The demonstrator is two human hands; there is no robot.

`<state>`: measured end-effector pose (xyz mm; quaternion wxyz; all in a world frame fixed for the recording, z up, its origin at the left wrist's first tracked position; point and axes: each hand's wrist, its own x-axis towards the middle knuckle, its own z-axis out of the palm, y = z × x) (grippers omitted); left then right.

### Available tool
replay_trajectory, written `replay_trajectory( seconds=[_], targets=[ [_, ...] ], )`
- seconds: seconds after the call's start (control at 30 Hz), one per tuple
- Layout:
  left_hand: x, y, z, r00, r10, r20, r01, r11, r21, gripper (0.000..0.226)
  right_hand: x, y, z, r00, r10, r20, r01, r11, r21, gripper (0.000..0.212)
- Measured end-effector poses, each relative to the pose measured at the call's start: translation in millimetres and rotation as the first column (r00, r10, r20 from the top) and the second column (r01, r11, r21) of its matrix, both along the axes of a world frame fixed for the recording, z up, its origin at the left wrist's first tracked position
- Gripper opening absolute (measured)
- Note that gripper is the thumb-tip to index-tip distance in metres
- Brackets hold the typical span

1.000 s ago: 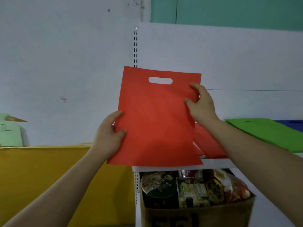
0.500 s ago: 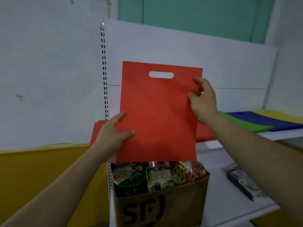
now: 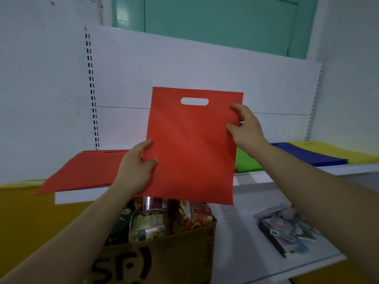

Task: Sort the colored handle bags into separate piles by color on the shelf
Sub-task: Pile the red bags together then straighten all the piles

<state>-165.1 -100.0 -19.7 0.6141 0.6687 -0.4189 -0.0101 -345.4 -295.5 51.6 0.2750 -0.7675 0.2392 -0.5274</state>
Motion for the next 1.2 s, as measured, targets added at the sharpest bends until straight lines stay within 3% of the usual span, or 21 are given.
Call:
replay_trajectory(
  seconds=[0.3, 0.47, 0.93, 1.2],
  targets=[
    [-28.4, -20.2, -4.3, 0.994, 0.108, 0.002, -0.108, 0.992, 0.072, 0.055, -6.9, -55.4, -0.5, 1.0, 0.015, 0.022, -0.015, 1.0, 0.004, 0.054],
    [-12.7, -16.4, -1.0, 0.995, 0.098, -0.022, -0.092, 0.98, 0.179, 0.067, 22.0, -69.0, -4.6, 0.998, 0.046, 0.039, -0.047, 0.998, 0.033, 0.054],
    [30.8, -52.2, 9.4, 0.922, 0.115, 0.371, -0.269, 0.877, 0.399, 0.068, 91.2, -119.7, -13.4, 0.996, -0.063, -0.069, 0.061, 0.998, -0.024, 0.036],
    [34.7, -76.6, 3.3, 0.891, 0.152, 0.428, -0.361, 0.811, 0.461, 0.066, 117.7, -155.6, -23.1, 0.982, -0.02, -0.188, 0.014, 0.999, -0.035, 0.029]
  ],
)
